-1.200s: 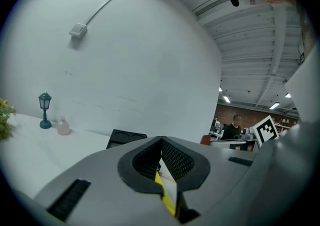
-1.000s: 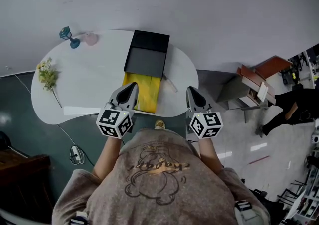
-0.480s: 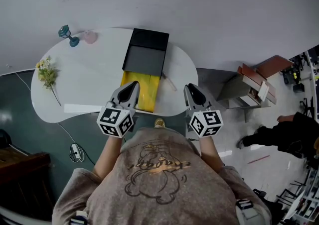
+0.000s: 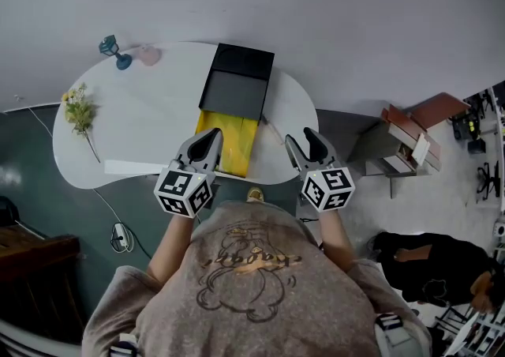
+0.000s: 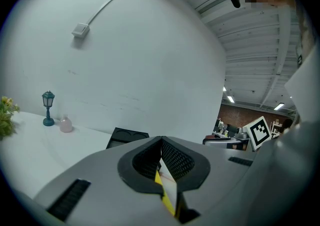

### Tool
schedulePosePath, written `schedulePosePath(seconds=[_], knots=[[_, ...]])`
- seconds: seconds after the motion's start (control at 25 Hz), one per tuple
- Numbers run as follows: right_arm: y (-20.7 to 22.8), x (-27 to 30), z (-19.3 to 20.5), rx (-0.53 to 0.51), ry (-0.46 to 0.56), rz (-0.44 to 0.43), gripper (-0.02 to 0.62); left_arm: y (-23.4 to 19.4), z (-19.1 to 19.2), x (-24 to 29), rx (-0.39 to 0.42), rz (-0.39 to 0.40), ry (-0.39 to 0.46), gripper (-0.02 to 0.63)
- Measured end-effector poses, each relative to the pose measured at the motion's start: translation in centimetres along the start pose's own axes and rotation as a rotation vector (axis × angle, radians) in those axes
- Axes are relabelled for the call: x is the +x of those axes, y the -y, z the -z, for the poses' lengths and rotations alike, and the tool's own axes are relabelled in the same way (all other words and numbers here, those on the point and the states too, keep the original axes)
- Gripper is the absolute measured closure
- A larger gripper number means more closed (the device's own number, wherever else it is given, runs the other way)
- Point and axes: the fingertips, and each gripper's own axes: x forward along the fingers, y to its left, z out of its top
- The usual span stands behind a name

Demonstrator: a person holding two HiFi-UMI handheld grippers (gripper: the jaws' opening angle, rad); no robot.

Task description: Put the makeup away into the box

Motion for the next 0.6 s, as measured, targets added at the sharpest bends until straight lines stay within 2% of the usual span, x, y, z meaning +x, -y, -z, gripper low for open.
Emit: schedulePosePath(seconds=[0.16,0.32,0.6], knots=[[-0.1,0.6,0.3,-0.007,-0.012,-0.01,0.345,-0.2,0.2,-0.3,0.0,-0.011,-0.006,0.584],[-0.2,1.9,1.4,-0.041,-0.069,-0.026,0.241,-0.5,0.4,-0.5,-0.004,-0.02,-0.01,0.584],[0.7,4.1,2.8,-0.061,-0.152,-0.02,0.248,-1.0,0.6,-0.7,-0.011,-0.034,-0.011,0.584]])
